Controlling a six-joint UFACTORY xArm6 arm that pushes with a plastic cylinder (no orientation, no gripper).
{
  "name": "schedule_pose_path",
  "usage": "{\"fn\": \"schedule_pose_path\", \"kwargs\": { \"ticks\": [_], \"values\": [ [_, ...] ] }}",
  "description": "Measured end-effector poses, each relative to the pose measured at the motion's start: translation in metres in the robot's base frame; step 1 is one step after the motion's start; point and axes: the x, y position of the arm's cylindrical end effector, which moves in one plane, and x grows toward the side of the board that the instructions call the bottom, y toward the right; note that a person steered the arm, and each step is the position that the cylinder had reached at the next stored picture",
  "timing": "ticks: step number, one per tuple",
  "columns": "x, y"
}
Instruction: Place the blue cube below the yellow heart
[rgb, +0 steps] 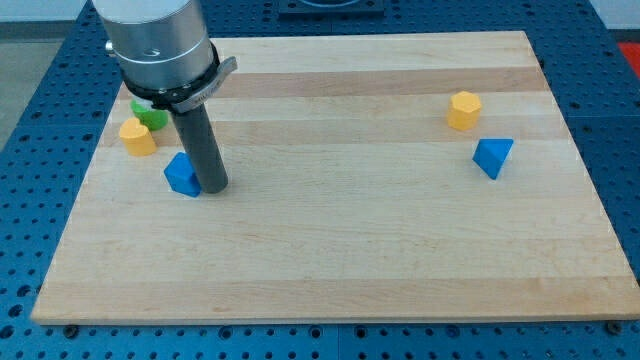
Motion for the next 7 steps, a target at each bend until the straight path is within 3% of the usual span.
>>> {"fn": "schedule_pose_path", "kwargs": {
  "ticks": [2, 7],
  "values": [
    [-0.002, 0.0],
    [-0.004, -0.08]
  ]
}}
